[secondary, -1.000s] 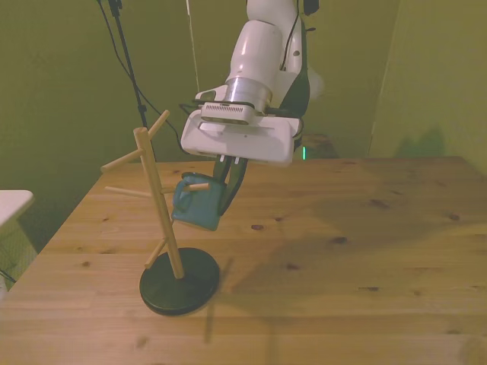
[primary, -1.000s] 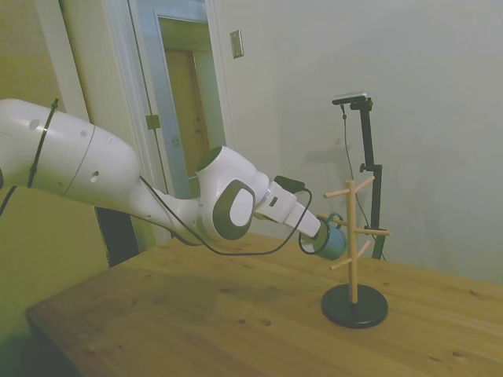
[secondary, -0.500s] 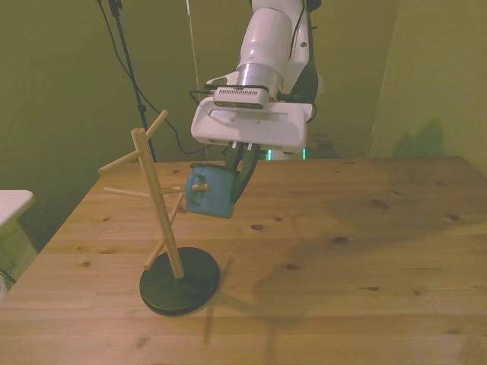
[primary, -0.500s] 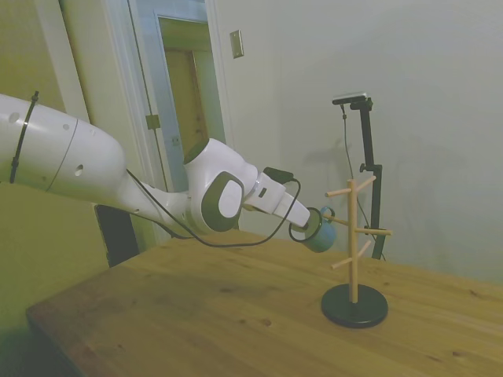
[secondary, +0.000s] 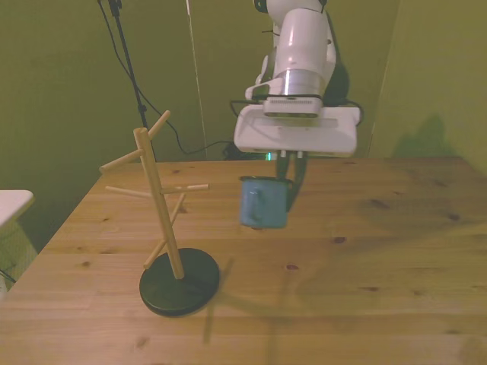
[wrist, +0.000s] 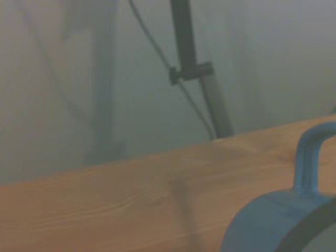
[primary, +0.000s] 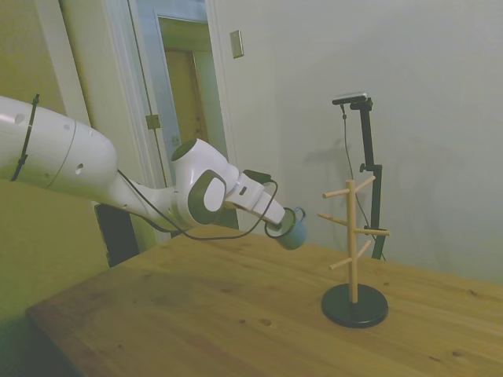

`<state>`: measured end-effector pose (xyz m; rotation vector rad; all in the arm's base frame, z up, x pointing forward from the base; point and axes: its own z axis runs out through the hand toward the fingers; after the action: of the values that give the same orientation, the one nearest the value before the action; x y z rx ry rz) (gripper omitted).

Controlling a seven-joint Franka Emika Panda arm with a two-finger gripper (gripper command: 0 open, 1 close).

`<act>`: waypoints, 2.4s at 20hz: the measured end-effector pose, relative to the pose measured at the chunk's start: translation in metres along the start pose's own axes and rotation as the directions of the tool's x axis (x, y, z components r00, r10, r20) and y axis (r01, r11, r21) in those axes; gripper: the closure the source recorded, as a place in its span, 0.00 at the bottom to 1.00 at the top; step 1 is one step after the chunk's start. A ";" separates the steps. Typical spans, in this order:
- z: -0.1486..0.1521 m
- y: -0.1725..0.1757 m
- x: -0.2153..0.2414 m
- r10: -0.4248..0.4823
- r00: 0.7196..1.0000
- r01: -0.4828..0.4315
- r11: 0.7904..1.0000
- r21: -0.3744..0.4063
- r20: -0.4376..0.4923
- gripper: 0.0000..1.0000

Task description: Unload the mug

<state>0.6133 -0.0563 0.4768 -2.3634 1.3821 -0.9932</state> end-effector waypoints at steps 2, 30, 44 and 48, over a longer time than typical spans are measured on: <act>0.000 -0.015 -0.030 -0.040 0.997 0.040 0.999 -0.009 0.065 1.00; -0.002 0.054 -0.155 -0.158 0.869 0.321 0.901 -0.292 0.469 1.00; 0.007 0.058 -0.152 -0.164 0.873 0.330 0.892 -0.308 0.459 0.00; 0.006 0.057 -0.149 -0.162 0.876 0.325 0.895 -0.306 0.454 0.00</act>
<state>0.5294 0.0375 0.3781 -2.8673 1.1979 -0.2324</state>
